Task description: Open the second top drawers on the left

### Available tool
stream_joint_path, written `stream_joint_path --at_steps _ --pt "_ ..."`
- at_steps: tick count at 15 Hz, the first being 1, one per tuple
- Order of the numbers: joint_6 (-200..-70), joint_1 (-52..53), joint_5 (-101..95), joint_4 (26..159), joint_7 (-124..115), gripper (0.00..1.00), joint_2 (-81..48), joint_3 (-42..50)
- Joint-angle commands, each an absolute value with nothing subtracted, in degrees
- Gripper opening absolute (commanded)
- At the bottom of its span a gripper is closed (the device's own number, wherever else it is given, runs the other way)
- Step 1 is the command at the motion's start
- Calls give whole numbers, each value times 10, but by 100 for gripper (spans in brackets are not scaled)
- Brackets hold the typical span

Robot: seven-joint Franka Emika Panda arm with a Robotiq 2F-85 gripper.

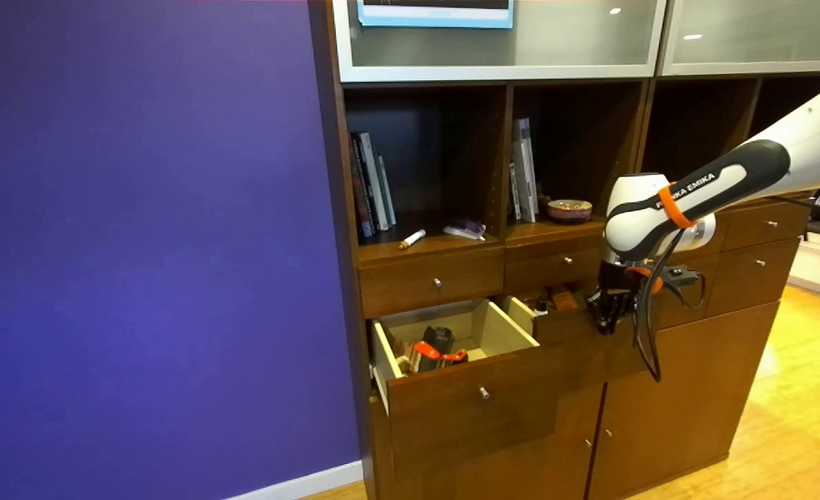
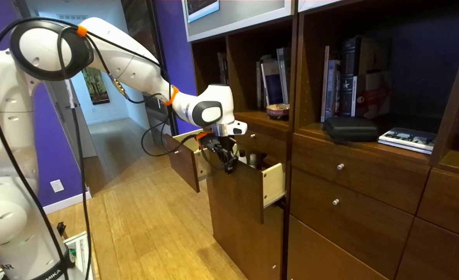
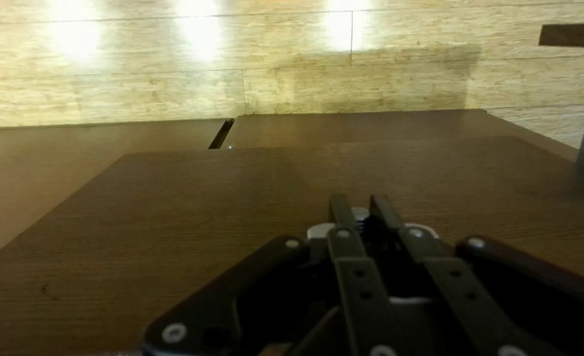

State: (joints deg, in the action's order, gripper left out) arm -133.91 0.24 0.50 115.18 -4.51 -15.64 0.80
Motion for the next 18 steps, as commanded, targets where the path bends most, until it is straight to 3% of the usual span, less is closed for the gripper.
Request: stream_joint_path --at_steps 1,3,4,6,13,14,18 --pt "-1331 -1 15 1219 -55 4 -114 9" --pt "-1331 0 13 1229 -55 4 -104 9" --pt "-1334 0 12 1232 -57 39 -100 9" --pt "-1334 1 10 1232 -64 45 -86 9" --pt "-1360 1 33 1213 -62 94 -35 3" --pt "-1370 2 38 1208 -62 99 -33 1" --pt "-1423 5 27 1188 -64 100 -53 -1"
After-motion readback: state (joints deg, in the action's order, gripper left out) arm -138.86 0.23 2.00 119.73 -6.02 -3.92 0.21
